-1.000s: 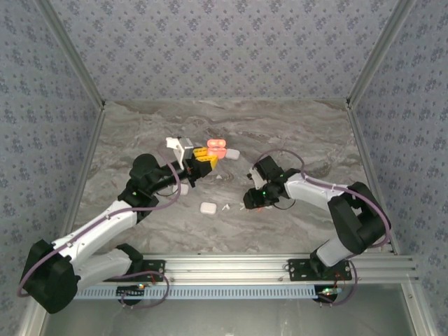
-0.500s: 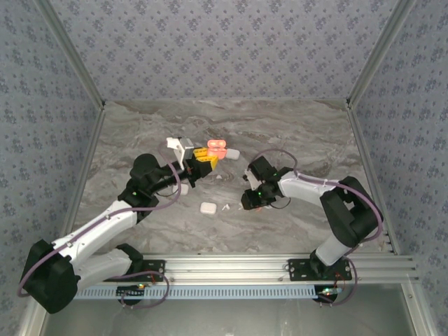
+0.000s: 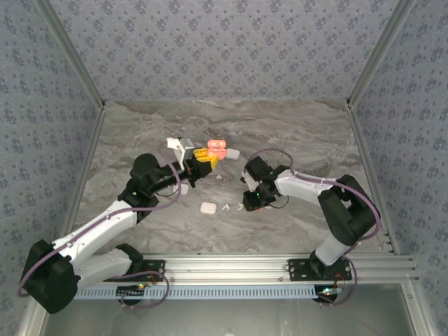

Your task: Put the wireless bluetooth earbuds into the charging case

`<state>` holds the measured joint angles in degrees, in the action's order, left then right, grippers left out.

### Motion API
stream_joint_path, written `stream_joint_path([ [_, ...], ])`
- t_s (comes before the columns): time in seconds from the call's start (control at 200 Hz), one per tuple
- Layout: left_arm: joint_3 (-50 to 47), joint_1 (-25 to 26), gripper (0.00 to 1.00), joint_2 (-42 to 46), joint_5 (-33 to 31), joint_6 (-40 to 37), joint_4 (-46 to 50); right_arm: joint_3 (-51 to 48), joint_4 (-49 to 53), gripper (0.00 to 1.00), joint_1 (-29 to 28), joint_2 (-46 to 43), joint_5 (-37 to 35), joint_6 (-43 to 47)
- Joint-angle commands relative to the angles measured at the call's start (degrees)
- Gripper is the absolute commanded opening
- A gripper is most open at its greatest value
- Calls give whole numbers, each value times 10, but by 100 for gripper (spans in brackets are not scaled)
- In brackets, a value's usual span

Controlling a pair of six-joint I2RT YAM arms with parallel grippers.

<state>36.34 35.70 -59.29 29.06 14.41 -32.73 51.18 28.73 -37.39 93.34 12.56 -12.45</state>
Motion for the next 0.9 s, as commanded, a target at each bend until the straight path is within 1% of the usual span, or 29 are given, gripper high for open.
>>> stream_joint_path([
  [0.0, 17, 3, 0, 8, -3, -8, -3, 18, 27, 22, -4, -7, -13, 9],
  [0.065, 17, 3, 0, 8, -5, -9, -3, 18, 27, 20, -4, -20, -17, 9],
  [0.22, 16, 3, 0, 8, -2, -8, -3, 25, 26, 20, -3, -70, -27, 15],
  [0.3, 15, 3, 0, 6, -1, -5, -5, 32, 25, 20, -3, -111, -31, 26],
  [0.42, 12, 3, 0, 1, 4, 0, -13, 50, 9, 21, -2, -192, -58, 45],
  [0.535, 16, 4, 0, -11, 12, 5, -21, 71, -32, 21, 0, -264, -74, 68],
  [0.63, 21, 7, 0, -22, 21, 6, -23, 91, -66, 21, 0, -306, -80, 91],
  [0.76, 30, 14, 0, -35, 33, 2, -21, 119, -107, 21, -6, -335, -76, 123],
  [0.895, 41, 23, 0, -48, 39, -5, -14, 144, -143, 21, -24, -334, -69, 151],
])
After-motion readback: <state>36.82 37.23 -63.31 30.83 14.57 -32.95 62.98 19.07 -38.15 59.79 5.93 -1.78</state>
